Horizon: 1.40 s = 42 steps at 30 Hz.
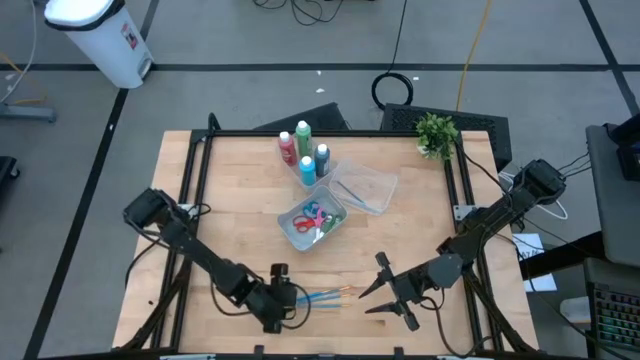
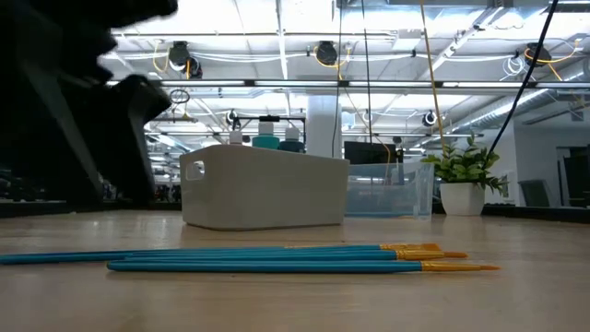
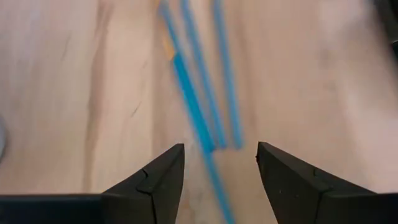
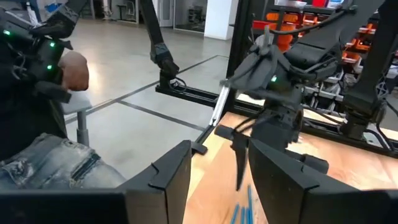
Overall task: Pick & Place Paint Supplies
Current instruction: Put the blue paintbrush into the right transparent bin
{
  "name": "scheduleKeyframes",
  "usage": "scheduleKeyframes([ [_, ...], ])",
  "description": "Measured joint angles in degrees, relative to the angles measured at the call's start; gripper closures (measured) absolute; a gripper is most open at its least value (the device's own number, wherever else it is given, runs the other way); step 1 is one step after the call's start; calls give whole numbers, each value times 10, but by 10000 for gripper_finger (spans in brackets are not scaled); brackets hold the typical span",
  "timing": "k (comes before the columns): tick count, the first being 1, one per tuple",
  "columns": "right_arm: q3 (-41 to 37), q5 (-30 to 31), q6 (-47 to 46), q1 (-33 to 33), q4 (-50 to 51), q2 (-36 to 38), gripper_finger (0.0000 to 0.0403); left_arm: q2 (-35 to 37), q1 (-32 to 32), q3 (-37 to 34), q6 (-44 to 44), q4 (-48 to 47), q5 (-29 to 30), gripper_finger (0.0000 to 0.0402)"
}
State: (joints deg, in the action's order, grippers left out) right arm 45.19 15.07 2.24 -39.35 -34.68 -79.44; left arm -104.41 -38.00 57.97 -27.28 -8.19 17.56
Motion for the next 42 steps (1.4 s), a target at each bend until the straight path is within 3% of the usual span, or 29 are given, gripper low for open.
scheduleKeyframes([
  [7, 0, -1, 0, 0, 3, 0, 250, -17, 0, 4, -50, -58, 2, 192],
  [16, 0, -1, 1, 0, 2, 0, 254, -57, -4, 6, -58, -52, 1, 197],
  [32, 0, -1, 0, 0, 2, 0, 258, -67, 1, 6, -94, -80, -18, 388],
  [42, 0, -1, 0, 0, 2, 0, 263, -66, 16, 6, -125, -86, -33, 397],
])
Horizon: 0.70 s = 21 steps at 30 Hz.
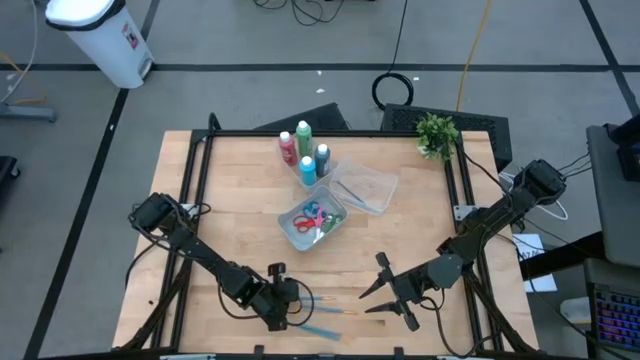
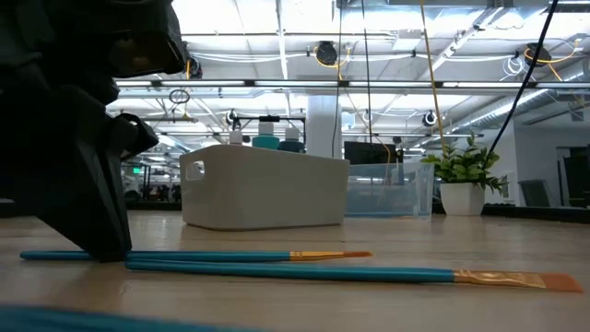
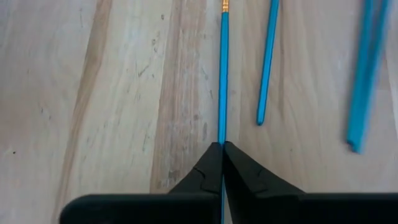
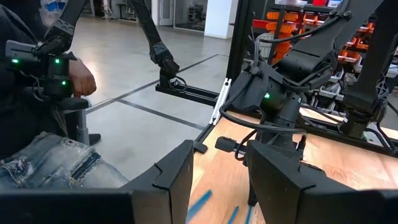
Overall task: Pick & Place Paint Supplies
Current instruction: Put the blue paintbrush into the right transparent bin
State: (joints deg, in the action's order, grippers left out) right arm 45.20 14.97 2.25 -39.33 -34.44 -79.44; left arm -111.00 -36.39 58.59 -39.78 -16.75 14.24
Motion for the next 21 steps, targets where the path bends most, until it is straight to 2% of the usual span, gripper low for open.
scheduleKeyframes([
  [16, 0, 0, 1, 0, 0, 0, 263, 2, 8, -1, 5, 5, 29, 400],
  [21, 0, 0, 1, 0, 0, 0, 263, 36, 8, -5, 21, -2, 48, 401],
])
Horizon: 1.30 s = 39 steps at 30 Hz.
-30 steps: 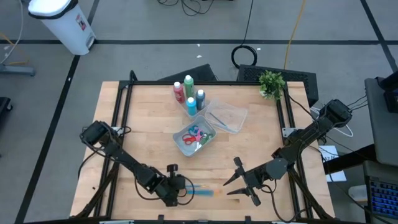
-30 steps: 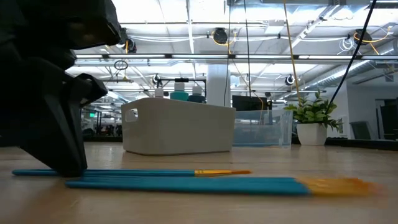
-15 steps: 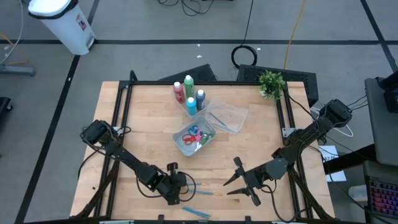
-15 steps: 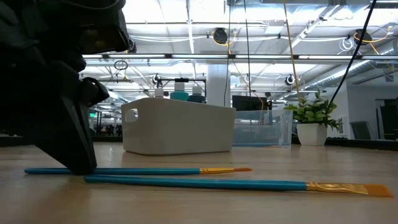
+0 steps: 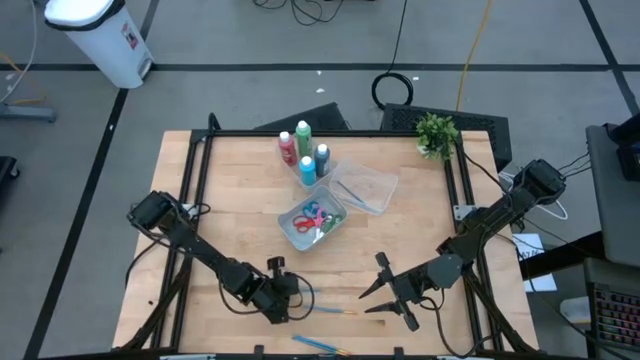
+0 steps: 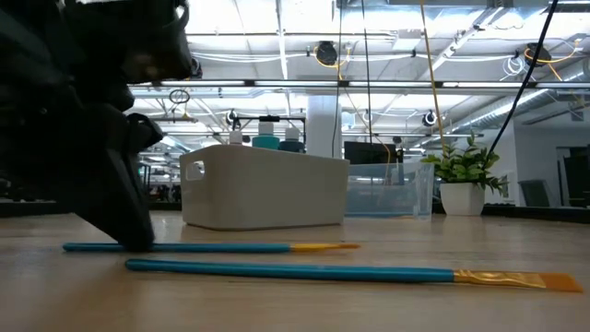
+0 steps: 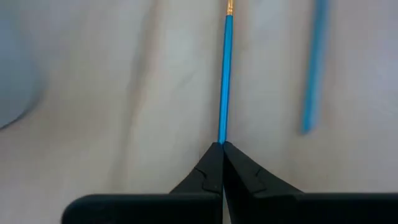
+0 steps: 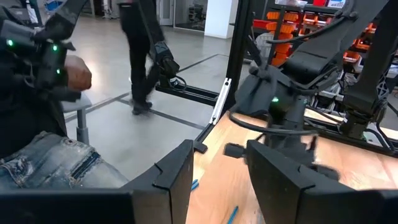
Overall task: Pick & Place Paint Supplies
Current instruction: Put the blue paintbrush into the right transparent bin
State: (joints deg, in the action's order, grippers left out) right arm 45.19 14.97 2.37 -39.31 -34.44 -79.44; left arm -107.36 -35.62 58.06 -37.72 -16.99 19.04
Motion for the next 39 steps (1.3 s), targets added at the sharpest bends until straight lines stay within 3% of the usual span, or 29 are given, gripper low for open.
scheduleKeyframes([
  [11, 0, 1, 0, 0, 0, 0, 263, 111, -9, -1, 23, -34, 104, 401],
  [20, 0, 1, 0, 0, -2, 0, 263, 171, 50, 1, 30, -29, 169, 401],
  [30, 0, 1, 0, 0, 0, 0, 263, 172, 163, 1, 16, -30, 147, 401],
  [39, 0, 3, 5, 0, 0, 0, 263, 172, 193, 2, 29, -20, 124, 401],
])
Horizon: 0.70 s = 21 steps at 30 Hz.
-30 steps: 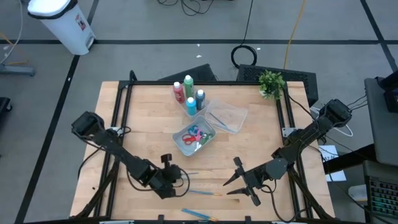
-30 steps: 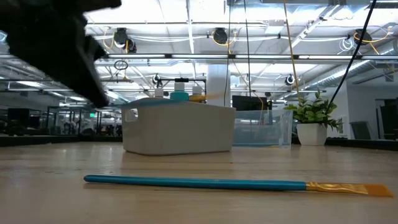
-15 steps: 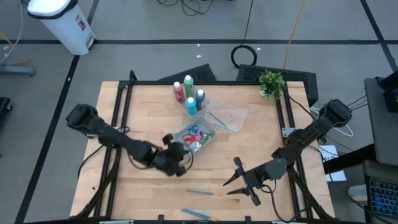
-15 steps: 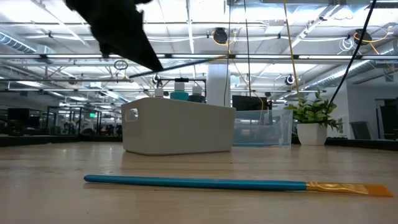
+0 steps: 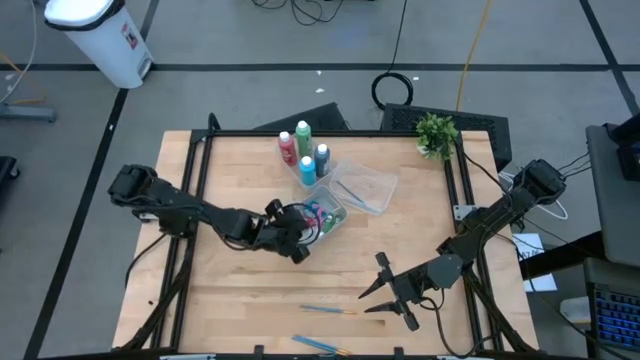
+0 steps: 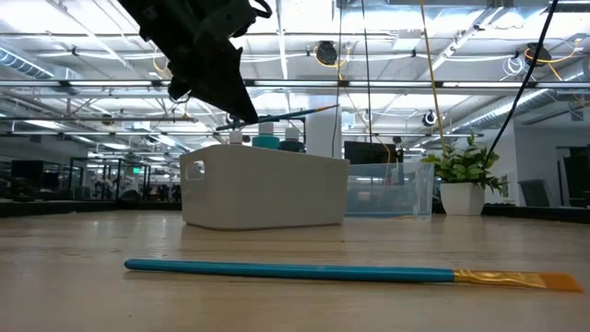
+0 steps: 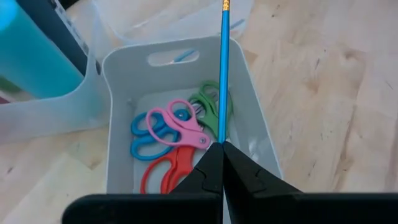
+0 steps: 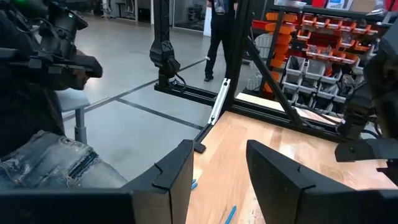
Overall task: Pick & Place Paint Supplies
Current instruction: Put the blue paintbrush into the right transparent bin
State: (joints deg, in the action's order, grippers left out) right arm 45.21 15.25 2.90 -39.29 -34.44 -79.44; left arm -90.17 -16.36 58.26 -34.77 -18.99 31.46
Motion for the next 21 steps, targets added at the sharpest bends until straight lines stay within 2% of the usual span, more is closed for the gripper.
scheduleKeyframes([
  [3, 0, 47, 11, 0, 2, 0, 264, 0, -5, 0, 14, 17, 0, 401],
  [6, 0, 148, 4, 5, 15, 0, 264, 0, -16, 0, 44, 49, -1, 401],
  [9, 0, 251, -45, 20, 58, 0, 264, 0, -27, 0, 67, 78, -1, 401],
  [12, 0, 310, -108, 46, 121, 0, 264, 0, -35, 0, 79, 98, -1, 401],
  [17, 0, 304, -181, 98, 168, 0, 264, 0, -48, 0, 79, 101, -1, 401],
  [21, 0, 243, -216, 126, 167, 0, 264, 0, -59, 0, 78, 101, 1, 401],
])
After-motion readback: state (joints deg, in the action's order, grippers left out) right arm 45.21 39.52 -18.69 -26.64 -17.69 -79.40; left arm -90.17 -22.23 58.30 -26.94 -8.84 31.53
